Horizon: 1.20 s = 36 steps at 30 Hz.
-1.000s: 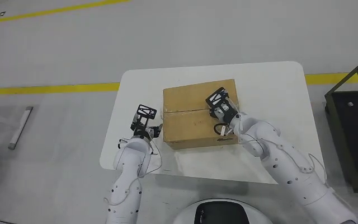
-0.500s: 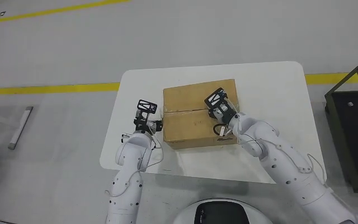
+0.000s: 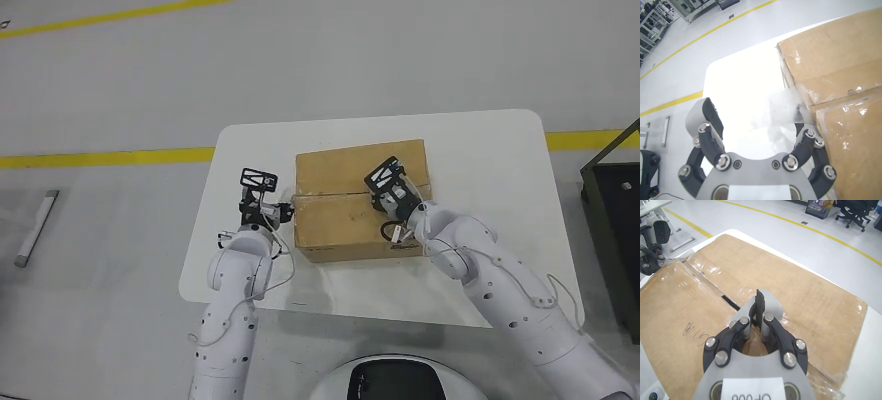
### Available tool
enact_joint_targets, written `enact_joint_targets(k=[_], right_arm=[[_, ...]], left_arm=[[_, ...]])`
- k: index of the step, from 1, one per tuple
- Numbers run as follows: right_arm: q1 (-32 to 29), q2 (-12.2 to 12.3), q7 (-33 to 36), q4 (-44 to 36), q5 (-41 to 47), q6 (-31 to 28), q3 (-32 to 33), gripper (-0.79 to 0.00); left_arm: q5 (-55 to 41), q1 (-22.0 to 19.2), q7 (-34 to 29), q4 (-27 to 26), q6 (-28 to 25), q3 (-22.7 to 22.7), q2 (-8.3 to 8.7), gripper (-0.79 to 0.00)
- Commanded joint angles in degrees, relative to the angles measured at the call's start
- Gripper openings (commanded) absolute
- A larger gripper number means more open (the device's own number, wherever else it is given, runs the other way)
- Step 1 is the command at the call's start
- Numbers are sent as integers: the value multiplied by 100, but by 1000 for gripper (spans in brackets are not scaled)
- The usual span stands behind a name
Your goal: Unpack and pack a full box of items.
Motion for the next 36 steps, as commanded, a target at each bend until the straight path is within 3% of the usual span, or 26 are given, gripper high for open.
enact_joint_targets(k=[1, 14, 25, 36], right_arm=[[7, -7, 4, 13, 1, -12, 0, -785], [18, -48, -12, 52, -17, -39, 28, -785], [-8, -64, -5, -13, -20, 9, 148, -785], [-181, 9, -42, -342, 30, 341, 833, -785]], left_arm=[[-28, 0, 25, -57, 10, -7, 2, 0], [162, -352, 127, 221, 332, 190, -24, 0], [86, -537, 161, 137, 310, 468, -71, 0], [-38, -821, 240, 232, 31, 863, -134, 0]])
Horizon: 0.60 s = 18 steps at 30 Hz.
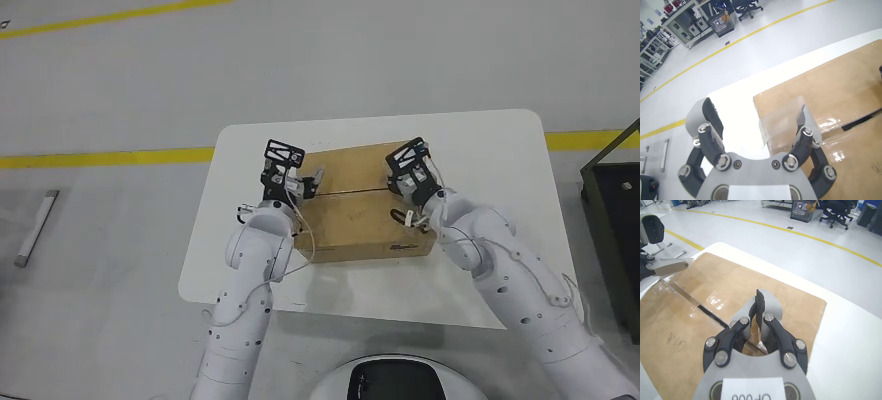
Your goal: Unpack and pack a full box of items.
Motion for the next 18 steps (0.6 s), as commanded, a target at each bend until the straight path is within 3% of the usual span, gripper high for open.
enact_joint_targets(k=[1, 10, 18], right_arm=[[-69, 28, 10, -94, -10, 83, 207, -785], [-463, 188, 79, -475, -30, 304, 1341, -785], [-799, 273, 80, -589, 32, 248, 1927, -785]], left_arm=[[-23, -56, 19, 43, -53, 90, -15, 0], [-113, -255, 103, 162, -282, 567, -99, 0], [-135, -408, 161, 304, -403, 1062, -199, 0]])
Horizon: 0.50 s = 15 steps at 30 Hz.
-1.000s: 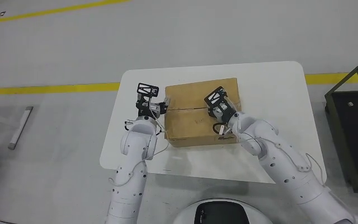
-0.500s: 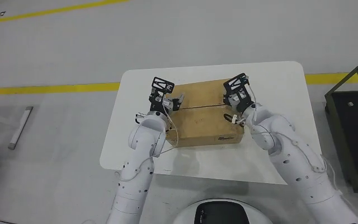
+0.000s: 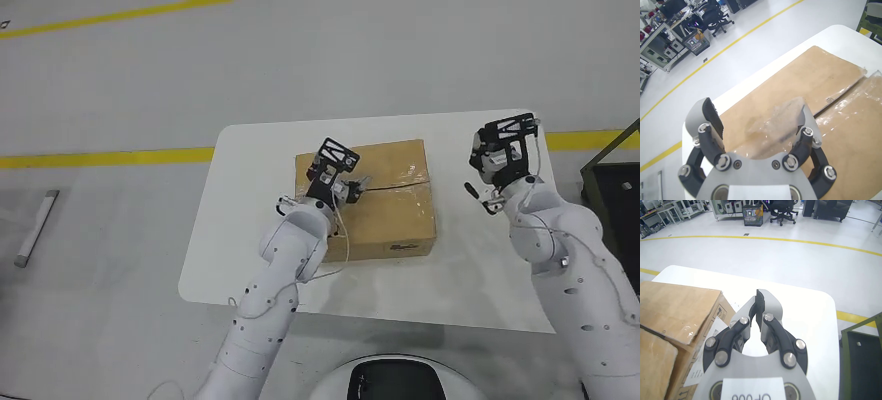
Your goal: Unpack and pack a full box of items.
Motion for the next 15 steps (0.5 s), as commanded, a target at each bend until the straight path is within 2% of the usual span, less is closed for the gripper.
enact_joint_targets(k=[1, 15], right_arm=[[-74, 16, -7, -12, 20, -29, 104, -785], [-603, 118, -140, -66, 276, -308, 759, -785]], left_arm=[[0, -47, 22, 52, 5, 122, -28, 0], [-11, -413, 73, 523, 192, 910, -284, 0]])
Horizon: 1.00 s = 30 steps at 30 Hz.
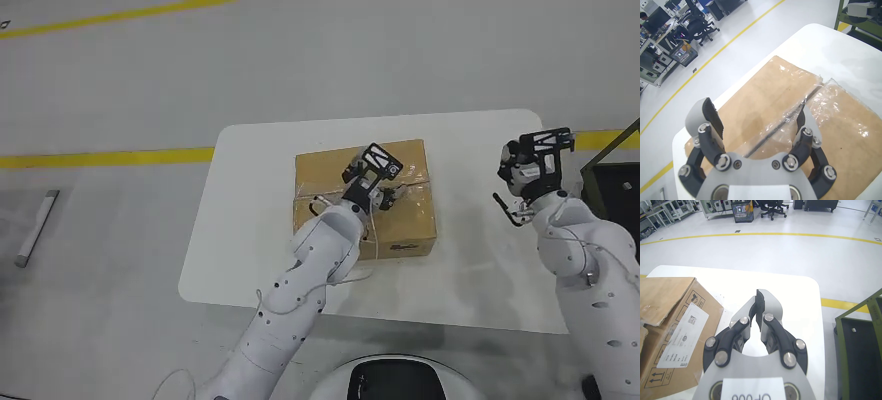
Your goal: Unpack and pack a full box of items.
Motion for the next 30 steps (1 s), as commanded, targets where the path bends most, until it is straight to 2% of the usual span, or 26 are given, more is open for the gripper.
enact_joint_targets(k=[1, 8, 14, 18, 23, 26, 30], right_arm=[[-66, 15, -19, -6, 39, -50, 94, -785], [-247, 58, -1, -83, 244, -287, 305, -785], [-239, 71, 11, -156, 416, -414, 273, -785], [-213, 69, -54, -342, 335, -381, 125, -785], [-195, 40, -58, -768, 339, -295, -226, -785], [-195, 16, -9, -1066, 198, -286, -595, -785], [-133, -41, 23, -1320, -7, -226, -1258, -785]], left_arm=[[-9, -58, 3, 77, 66, 103, -44, 0], [-24, -267, 2, 146, 309, 356, -193, 0], [101, -100, -313, -304, 550, -14, -154, 0], [324, 252, -608, -811, 648, -465, -54, 0], [786, 936, -1086, -1696, 544, -1219, 125, 0], [996, 1375, -1275, -2253, 386, -1688, 223, 0], [1232, 1812, -1463, -2733, 403, -2262, 310, 0]])
